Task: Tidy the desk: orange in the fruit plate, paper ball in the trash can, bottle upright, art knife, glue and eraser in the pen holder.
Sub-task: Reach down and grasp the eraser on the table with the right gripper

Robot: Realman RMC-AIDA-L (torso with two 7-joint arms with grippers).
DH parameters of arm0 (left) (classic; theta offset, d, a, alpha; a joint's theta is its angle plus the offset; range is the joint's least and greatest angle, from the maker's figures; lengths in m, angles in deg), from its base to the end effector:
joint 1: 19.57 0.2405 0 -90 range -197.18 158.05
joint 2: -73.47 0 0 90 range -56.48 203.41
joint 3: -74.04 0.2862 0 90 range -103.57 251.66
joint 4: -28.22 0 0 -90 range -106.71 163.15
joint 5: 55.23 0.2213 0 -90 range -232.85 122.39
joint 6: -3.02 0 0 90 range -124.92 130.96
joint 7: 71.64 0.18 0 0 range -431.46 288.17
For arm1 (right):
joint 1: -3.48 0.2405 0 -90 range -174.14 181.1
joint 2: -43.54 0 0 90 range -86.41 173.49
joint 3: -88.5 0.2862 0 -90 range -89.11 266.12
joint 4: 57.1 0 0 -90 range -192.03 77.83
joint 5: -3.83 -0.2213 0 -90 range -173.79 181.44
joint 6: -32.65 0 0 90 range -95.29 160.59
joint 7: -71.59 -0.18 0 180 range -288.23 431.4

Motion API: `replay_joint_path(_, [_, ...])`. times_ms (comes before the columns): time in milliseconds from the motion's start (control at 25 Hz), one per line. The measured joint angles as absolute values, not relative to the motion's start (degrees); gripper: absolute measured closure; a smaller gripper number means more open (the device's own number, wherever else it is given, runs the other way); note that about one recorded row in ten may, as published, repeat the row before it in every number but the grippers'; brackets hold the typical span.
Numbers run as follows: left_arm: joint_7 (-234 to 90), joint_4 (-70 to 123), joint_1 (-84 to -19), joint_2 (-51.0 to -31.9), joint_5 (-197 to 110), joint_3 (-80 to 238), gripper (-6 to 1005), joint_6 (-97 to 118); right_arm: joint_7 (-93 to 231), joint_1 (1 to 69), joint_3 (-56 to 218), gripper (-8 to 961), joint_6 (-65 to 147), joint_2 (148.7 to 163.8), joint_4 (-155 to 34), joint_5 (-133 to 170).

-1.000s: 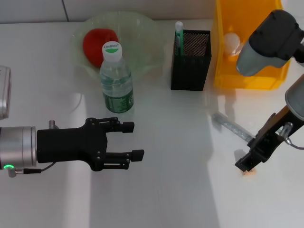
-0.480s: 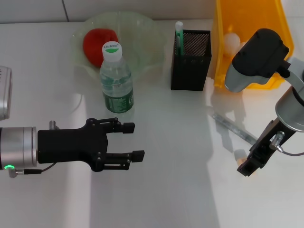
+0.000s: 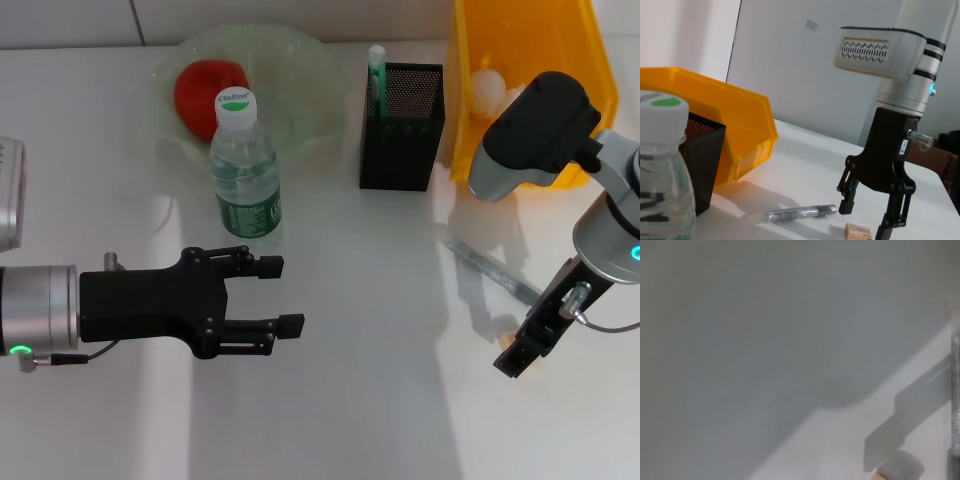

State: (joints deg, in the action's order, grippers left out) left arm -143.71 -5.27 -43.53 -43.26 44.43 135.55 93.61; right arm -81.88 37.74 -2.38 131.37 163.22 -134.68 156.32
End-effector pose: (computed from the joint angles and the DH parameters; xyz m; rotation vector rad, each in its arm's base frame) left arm -0.2827 0.3105 -0.0765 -2.9080 -0.5295 -0.7550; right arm 0.2247 0.3397 -0.0716 -2.6257 0.9605 -0.8791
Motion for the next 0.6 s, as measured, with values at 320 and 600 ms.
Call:
replay_joint_path(320, [-143.7,-5.3,-43.4,-43.36,44.4,135.6,216,93.1,-82.2,38.0,-5.1,187,127.3,163.16,-131.7,156.3])
replay_joint_path(600, [-143.7,-5.2,-43.3,-43.50,44.4,135.7,216,93.1,-82.2,38.0,-5.2,328,126.7,163.15,-131.4,156.1])
